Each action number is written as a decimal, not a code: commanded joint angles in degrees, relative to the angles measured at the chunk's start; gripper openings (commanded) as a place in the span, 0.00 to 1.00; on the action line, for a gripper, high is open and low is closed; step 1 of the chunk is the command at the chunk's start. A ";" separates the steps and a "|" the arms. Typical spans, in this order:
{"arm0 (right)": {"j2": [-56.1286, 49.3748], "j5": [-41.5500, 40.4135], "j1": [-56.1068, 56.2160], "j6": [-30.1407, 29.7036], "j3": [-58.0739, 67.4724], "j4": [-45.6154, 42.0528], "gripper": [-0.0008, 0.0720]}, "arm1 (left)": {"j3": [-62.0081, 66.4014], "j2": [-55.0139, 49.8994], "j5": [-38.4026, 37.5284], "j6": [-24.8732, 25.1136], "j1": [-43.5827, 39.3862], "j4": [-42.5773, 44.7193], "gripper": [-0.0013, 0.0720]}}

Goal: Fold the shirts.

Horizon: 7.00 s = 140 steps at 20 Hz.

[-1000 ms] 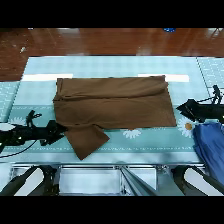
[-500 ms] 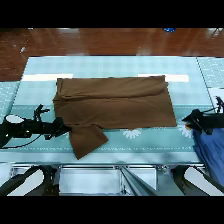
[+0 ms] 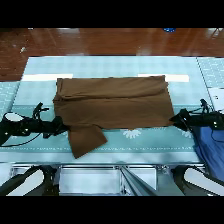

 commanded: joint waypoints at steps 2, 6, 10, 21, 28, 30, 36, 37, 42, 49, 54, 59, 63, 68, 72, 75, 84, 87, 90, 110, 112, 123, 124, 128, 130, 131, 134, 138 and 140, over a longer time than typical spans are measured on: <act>-5.46 -5.31 8.17 -3.08 4.52 3.48 0.10 | 3.50 -0.02 -0.37 0.09 -0.02 -0.61 0.04; -1.97 -0.26 8.28 -6.51 10.19 2.49 0.04 | 11.37 -0.02 -5.40 0.11 2.49 -0.61 0.04; -0.83 0.90 7.28 -6.51 17.44 2.40 0.04 | 22.01 -1.33 -5.75 -0.04 4.37 -0.63 0.04; -20.37 -7.96 12.74 -5.88 38.66 10.62 0.04 | 56.13 -32.46 -6.43 -6.23 -2.89 -0.59 0.04; -33.55 -9.01 15.76 -4.79 50.99 11.74 0.04 | 74.27 -48.68 -10.86 -7.91 -3.56 -0.66 0.04; -35.08 -10.51 15.91 -4.24 51.34 12.55 0.16 | 75.14 -50.14 -10.91 -7.87 -3.89 -0.68 0.09; -30.62 -4.90 10.47 -3.87 51.32 12.66 0.58 | 80.74 -47.91 -25.05 -12.59 1.22 10.47 0.70; -28.96 -2.56 8.15 -4.11 51.32 13.49 0.58 | 80.59 -45.53 -26.43 -12.26 2.54 12.70 0.71; -26.21 3.96 0.39 -2.58 48.52 8.22 0.58 | 70.86 -27.23 -17.40 -9.40 3.30 15.96 0.71; -31.30 -1.29 0.57 -2.10 44.48 13.90 0.59 | 31.50 0.22 9.38 -8.17 -9.46 15.76 0.71; -35.17 -1.40 1.01 -1.11 45.00 15.82 0.59 | 29.20 -0.31 9.38 -9.84 -13.42 15.69 0.71; -37.24 -1.42 3.82 -2.14 45.11 16.48 0.59 | 29.20 -0.31 9.29 -10.73 -13.60 15.69 0.71; -37.64 -1.60 6.27 -2.69 48.00 17.92 0.59 | 29.20 -0.31 9.29 -10.69 -13.57 14.82 0.71; -37.88 -1.62 10.91 -1.92 49.18 16.17 0.59 | 29.20 -0.31 9.31 -10.69 -13.60 14.62 0.71; -38.34 0.50 14.56 -1.36 49.18 15.34 0.43 | 29.20 -0.31 9.35 -10.69 -13.60 14.60 0.71; -37.35 4.20 15.15 -4.26 49.18 17.79 0.04 | 29.20 -0.31 9.35 -10.67 -13.60 14.60 0.71; -5.57 8.83 14.69 -3.32 35.23 -0.96 0.04 | 29.22 -1.03 7.82 -4.00 -17.92 5.70 0.04; 9.22 9.16 14.69 -2.91 25.09 -1.05 0.04 | 30.71 -6.29 10.12 -3.06 -27.17 1.27 0.04; 22.27 11.80 14.73 0.44 17.90 -0.79 0.04 | 38.36 -16.02 10.62 -3.10 -38.91 1.27 0.04; 41.00 12.72 14.73 8.13 15.43 4.31 0.04 | 65.88 -39.15 -1.38 -3.67 -48.11 -9.77 0.04; 38.29 11.82 15.17 6.10 15.43 9.18 0.04 | 65.55 -33.62 -5.86 -0.61 -39.93 -9.62 0.04; -12.48 -13.35 50.18 -3.02 40.74 25.40 0.04 | 23.32 12.46 -4.20 5.66 -11.54 -5.51 0.04; -17.33 -13.16 51.63 -2.84 44.70 26.12 0.04 | 19.98 14.36 -4.24 5.68 -11.32 -5.49 0.04; -31.50 -12.37 55.34 -0.42 55.39 26.67 0.04 | 12.33 16.52 -4.00 5.66 -12.24 -5.75 0.04; -34.95 -12.90 56.57 0.09 57.18 26.69 0.06 | 10.82 16.46 -2.62 5.68 -12.41 -5.73 0.04; -36.11 -12.76 56.96 0.09 57.68 26.69 0.37 | 10.51 16.22 -1.75 5.68 -12.41 -5.73 0.04; -36.15 -7.15 56.04 -0.17 58.12 26.64 0.57 | 10.49 15.21 2.12 5.66 -12.39 -5.75 0.04; -27.32 7.43 45.29 1.60 58.10 24.79 0.57 | 16.79 14.99 4.81 5.29 -6.73 -6.25 0.04; -18.27 13.49 37.57 3.76 58.10 16.98 0.57 | 23.04 15.06 1.40 5.31 -2.40 -6.36 0.04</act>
